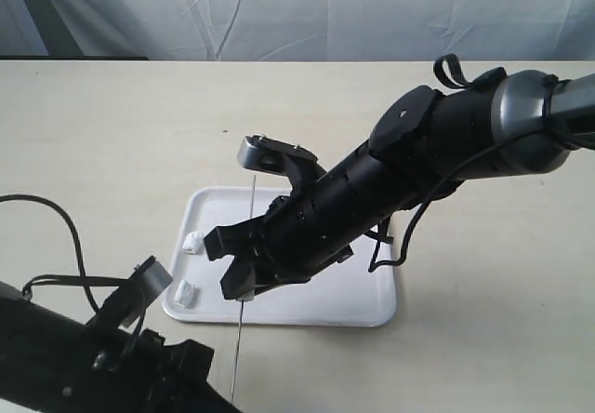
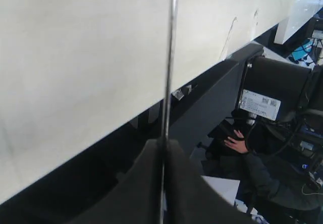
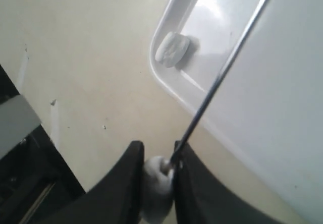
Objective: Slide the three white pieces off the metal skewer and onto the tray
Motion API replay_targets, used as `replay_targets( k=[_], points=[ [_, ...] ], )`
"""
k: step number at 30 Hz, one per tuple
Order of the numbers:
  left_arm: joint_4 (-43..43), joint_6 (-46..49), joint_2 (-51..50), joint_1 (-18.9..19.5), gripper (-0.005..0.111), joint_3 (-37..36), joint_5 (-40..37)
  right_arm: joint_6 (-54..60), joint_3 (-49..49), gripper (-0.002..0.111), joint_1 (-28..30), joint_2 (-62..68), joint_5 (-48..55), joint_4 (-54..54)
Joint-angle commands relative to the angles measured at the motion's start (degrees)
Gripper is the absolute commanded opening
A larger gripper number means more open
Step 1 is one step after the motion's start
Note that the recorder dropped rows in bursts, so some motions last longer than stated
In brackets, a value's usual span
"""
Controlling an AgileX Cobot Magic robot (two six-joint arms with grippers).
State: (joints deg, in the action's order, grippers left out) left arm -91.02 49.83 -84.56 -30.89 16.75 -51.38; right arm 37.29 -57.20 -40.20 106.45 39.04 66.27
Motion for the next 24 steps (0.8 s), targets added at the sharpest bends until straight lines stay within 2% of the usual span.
replay_targets(
  k=[1, 12, 24],
  points=[
    [2.19, 0.24, -0.06, -0.63, 0.0, -4.09, -3.81, 0.61, -0.23, 0.019, 0.23, 0.1, -6.2, -2.53],
    [3.05, 1.81, -0.06, -0.63, 0.0, -9.54, -10.66, 0.27, -2.08, 0.019, 0.35, 0.1, -13.63, -6.93],
    [5.13, 3.18, -0.06, -0.63, 0.0, -13.95, -13.14, 0.05, -6.73, 0.019, 7.84, 0.1, -10.45, -8.62]
  ],
)
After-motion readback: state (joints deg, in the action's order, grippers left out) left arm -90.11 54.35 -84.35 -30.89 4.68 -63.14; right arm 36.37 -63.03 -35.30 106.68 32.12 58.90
